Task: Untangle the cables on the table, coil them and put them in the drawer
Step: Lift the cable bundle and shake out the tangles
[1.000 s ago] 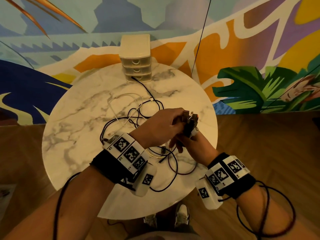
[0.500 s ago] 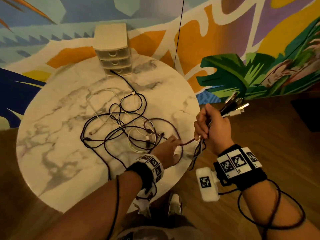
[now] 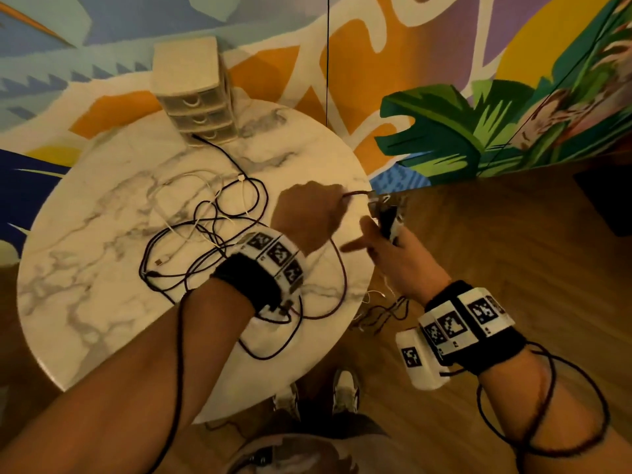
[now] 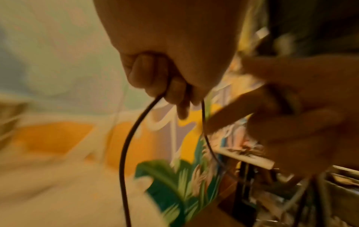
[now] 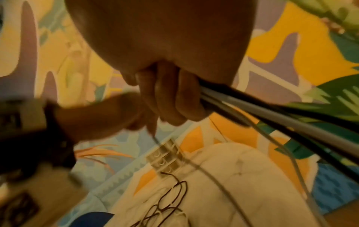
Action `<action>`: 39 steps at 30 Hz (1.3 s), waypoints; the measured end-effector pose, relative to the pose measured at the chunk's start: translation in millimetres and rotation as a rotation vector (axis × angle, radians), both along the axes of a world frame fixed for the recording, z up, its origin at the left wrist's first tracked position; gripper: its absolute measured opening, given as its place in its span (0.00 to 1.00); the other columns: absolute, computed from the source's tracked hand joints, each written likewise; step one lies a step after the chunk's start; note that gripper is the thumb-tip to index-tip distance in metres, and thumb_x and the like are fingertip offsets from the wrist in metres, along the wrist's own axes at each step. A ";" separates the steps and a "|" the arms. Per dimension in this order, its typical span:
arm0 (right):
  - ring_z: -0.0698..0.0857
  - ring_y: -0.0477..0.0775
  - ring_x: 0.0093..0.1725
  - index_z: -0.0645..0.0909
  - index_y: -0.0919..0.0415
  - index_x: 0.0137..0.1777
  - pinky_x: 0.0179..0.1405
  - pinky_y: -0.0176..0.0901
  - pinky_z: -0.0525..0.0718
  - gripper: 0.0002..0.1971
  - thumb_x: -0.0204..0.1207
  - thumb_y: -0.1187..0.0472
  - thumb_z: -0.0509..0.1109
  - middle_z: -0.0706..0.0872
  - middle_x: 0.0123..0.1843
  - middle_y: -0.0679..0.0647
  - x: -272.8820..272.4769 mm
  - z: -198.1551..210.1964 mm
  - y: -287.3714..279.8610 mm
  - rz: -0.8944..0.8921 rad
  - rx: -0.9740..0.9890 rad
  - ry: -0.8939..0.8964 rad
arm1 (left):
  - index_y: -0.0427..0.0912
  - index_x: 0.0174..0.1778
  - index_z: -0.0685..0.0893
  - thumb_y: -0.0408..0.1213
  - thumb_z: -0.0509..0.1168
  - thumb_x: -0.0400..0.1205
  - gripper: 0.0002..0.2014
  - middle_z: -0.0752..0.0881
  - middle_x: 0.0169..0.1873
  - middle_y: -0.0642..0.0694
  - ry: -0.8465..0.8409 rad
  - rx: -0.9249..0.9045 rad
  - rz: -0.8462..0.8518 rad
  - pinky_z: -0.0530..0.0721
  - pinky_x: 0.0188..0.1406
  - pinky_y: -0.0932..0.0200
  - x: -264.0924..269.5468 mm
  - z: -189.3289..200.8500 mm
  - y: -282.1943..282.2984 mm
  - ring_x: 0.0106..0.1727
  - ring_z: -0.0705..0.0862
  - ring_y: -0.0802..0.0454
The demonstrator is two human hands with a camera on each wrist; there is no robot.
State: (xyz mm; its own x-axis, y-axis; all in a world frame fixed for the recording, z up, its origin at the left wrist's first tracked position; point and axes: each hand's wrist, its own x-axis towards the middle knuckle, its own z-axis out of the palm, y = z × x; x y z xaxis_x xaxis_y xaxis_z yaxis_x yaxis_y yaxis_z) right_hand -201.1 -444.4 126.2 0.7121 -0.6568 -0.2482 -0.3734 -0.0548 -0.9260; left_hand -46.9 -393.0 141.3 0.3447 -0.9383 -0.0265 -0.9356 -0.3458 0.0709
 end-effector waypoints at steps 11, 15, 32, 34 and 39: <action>0.62 0.46 0.21 0.78 0.69 0.40 0.21 0.40 0.60 0.20 0.84 0.51 0.59 0.65 0.25 0.55 -5.0 8.6 -17.9 -0.449 0.204 -0.244 | 0.54 0.75 0.71 0.40 0.59 0.84 0.22 0.85 0.42 0.47 0.471 -0.125 -0.207 0.76 0.39 0.55 -31.9 3.7 -11.3 0.42 0.82 0.48; 0.60 0.45 0.20 0.89 0.61 0.43 0.16 0.35 0.58 0.20 0.84 0.52 0.59 0.65 0.27 0.58 -16.1 7.8 -29.1 -0.506 0.138 -0.273 | 0.40 0.58 0.84 0.38 0.63 0.83 0.11 0.86 0.43 0.41 0.633 -0.089 0.180 0.79 0.46 0.54 0.3 -58.9 12.3 0.45 0.84 0.44; 0.62 0.44 0.18 0.89 0.53 0.36 0.16 0.38 0.58 0.20 0.84 0.52 0.59 0.66 0.22 0.49 -78.1 13.4 -57.8 -0.649 0.090 -0.292 | 0.39 0.38 0.80 0.43 0.54 0.87 0.17 0.84 0.31 0.43 0.907 -0.747 0.044 0.87 0.35 0.50 -32.0 65.6 -56.6 0.30 0.84 0.46; 0.61 0.44 0.18 0.89 0.58 0.42 0.15 0.37 0.57 0.20 0.85 0.52 0.58 0.64 0.20 0.49 -85.5 11.6 -61.8 -0.632 0.051 -0.282 | 0.37 0.39 0.80 0.40 0.53 0.88 0.17 0.84 0.32 0.42 0.990 -0.720 0.047 0.88 0.35 0.49 -37.7 56.5 -64.1 0.31 0.84 0.43; 0.60 0.43 0.18 0.88 0.56 0.40 0.18 0.38 0.59 0.20 0.85 0.51 0.58 0.62 0.16 0.41 -101.4 10.1 -67.9 -0.677 -0.010 -0.269 | 0.31 0.45 0.83 0.31 0.60 0.84 0.09 0.87 0.38 0.37 1.144 -0.109 0.140 0.85 0.41 0.51 -64.9 -26.9 -62.0 0.37 0.86 0.46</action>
State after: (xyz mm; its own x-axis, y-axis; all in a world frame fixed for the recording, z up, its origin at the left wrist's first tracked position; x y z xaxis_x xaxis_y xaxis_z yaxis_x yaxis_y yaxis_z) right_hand -302.5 -512.3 136.4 0.1847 -0.9762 -0.1137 -0.0876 0.0988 -0.9912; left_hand -111.8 -455.0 114.4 0.2727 -0.9102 -0.3118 -0.2595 -0.3816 0.8871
